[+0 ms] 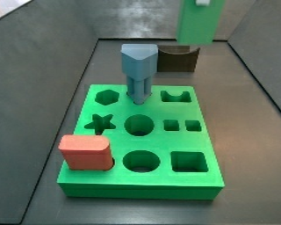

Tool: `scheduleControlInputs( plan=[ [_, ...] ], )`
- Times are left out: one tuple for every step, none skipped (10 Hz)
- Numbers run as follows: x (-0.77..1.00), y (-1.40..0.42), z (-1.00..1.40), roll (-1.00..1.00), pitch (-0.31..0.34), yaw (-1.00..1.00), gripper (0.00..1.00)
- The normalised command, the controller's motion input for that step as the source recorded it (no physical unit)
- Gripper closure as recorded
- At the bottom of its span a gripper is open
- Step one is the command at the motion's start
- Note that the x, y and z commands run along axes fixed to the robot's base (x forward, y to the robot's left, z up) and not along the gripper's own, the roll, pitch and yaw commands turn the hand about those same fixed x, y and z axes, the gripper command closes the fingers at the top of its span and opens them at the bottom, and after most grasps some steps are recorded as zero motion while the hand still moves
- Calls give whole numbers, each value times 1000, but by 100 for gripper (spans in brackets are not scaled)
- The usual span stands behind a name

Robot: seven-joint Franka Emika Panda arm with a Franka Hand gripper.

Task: Pick up the arch object. Move up. Place the arch object on the fixture. Regrasp the arch object. Move to above the board. Insert the arch object.
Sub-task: Insert the arch object.

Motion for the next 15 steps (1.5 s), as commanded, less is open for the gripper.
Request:
scheduleControlInputs(
  plan=[
    [243,-117,-397,11,70,0,100],
    [57,-89,-329,6,44,0,100],
    [-54,-34,-334,0,0,0,100],
    [-180,0,-400,11,0,0,100],
    [-249,-31,-397,0,0,-100,100],
    [-177,-43,-423,0,0,-137,100],
    [0,-146,-417,0,-27,-77,100],
    [131,-277,-297,4,0,0,100],
    [189,-266,-323,54,7,91,100],
    [126,-177,-403,124,107,54,100],
    [0,-91,-243,174,170,129,100],
    [0,-29,-169,190,224,111,100],
    [43,-20,-209,141,209,31,100],
    [0,0,-177,30,84,0,100],
    [-183,20,-183,-4,17,-80,100]
  ],
)
